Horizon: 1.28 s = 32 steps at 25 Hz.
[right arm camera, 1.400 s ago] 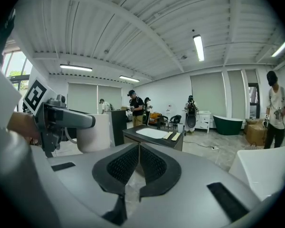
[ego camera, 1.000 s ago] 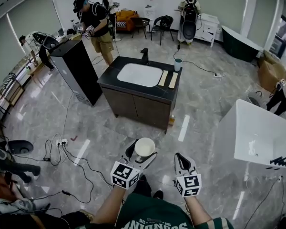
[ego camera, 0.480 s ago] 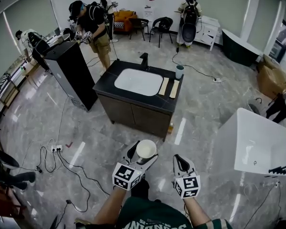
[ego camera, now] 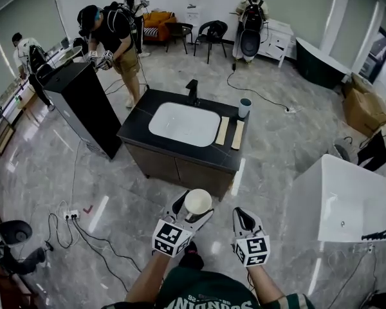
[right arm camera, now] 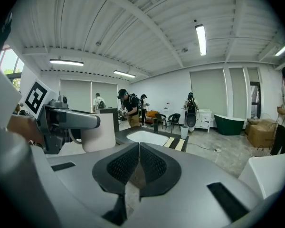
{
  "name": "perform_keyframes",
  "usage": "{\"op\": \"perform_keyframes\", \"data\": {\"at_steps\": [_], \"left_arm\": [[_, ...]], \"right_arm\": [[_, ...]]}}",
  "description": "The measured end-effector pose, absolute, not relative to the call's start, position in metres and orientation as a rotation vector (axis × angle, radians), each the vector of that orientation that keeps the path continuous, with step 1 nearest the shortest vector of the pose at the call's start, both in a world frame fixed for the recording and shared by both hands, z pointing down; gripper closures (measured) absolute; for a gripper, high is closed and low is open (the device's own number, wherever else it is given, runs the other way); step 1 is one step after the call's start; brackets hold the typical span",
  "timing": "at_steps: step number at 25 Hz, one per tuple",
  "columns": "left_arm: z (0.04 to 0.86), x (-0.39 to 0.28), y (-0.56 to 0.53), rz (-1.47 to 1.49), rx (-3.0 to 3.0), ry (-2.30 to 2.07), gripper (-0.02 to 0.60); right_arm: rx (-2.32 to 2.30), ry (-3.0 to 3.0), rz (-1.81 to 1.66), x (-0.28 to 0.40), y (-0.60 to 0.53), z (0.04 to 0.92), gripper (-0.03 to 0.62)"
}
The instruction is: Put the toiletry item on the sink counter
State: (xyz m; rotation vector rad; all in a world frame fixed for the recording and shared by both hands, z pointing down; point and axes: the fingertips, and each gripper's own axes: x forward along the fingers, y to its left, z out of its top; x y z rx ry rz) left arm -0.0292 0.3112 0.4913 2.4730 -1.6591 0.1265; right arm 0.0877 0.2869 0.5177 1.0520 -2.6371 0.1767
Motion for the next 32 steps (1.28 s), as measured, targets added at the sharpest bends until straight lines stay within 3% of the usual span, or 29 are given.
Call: {"op": "perform_keyframes", "data": {"at_steps": [13, 32], "left_arm": [[0.503, -0.106, 0.228, 0.15, 2.502, -1.601, 0.178], [0.516, -0.092, 0.022, 0.191, 2.545, -1.513, 0.178]], "right_arm": [[1.119, -2.594, 0.213, 0.021, 0.207, 0.535, 0.551], [1.19, -2.598, 0.264, 0.02, 0.009, 0.544, 0.551]]}}
